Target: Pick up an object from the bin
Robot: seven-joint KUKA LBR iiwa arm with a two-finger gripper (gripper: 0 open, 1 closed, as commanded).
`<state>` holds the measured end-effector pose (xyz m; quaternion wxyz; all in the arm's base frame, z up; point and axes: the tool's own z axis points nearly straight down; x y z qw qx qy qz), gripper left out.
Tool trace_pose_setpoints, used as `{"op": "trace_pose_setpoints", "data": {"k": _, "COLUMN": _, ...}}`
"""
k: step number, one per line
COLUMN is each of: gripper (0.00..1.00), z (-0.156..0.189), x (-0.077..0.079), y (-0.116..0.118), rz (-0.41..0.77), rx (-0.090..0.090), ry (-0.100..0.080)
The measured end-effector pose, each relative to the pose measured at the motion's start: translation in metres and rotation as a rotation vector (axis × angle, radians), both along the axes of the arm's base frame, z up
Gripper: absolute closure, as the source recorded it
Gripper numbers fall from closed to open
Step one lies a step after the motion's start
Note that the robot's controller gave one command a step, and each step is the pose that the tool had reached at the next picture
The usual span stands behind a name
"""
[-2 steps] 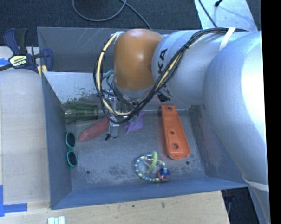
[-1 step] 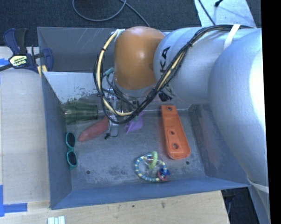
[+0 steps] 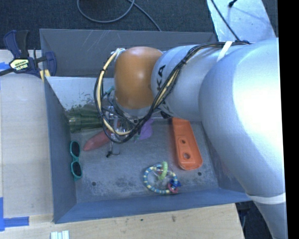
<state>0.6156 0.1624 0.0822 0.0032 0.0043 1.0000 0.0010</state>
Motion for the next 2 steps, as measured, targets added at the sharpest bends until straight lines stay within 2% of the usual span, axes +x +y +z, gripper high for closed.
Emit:
{"op": "trace_pose_setpoints", "data": {"k": 1, "gripper": 1.00, "z": -0.0244, "x": 0.0029, "y": 0.0015, "rz": 0.003, "rx": 0.001, "ry": -0.011}}
{"op": "trace_pose_setpoints", "data": {"k": 2, "gripper": 1.00, "z": -0.0235, "x": 0.0023, "y": 0.0015, "rz": 0.004, "rx": 0.002, "ry": -0.013}}
